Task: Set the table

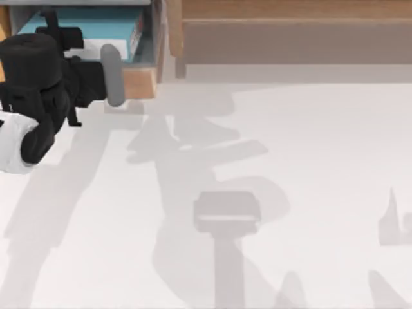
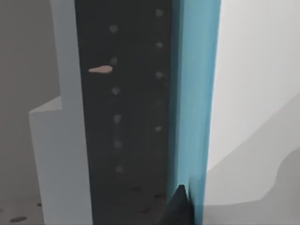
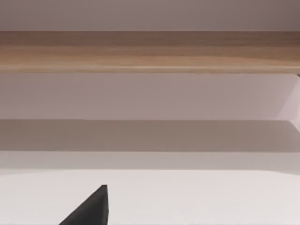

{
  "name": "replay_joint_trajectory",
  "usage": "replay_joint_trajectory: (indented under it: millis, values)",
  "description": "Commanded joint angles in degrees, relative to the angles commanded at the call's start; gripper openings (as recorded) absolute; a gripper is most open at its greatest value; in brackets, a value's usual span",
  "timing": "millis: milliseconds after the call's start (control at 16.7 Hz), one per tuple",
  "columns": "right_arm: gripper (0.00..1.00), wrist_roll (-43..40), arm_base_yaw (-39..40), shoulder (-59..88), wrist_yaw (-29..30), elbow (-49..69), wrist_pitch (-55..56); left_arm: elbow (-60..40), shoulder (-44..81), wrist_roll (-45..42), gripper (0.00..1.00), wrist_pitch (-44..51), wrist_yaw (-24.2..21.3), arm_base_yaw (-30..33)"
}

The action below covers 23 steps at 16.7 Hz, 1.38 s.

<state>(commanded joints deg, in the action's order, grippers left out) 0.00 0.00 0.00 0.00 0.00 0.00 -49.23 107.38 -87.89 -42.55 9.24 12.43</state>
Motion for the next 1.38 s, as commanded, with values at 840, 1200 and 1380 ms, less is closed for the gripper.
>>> replay_joint_trajectory:
  millis: [840,1200,1380]
  values:
    - [1.0,0.0,0.0,0.0,0.0,0.0,0.0,0.0,0.0,0.0,0.9,0.0,0.0,0.0]
    - [1.0,0.0,0.0,0.0,0.0,0.0,0.0,0.0,0.0,0.0,1.0,0.0,0.0,0.0]
    - [1.0,0.0,0.0,0.0,0.0,0.0,0.0,0.0,0.0,0.0,1.0,0.0,0.0,0.0]
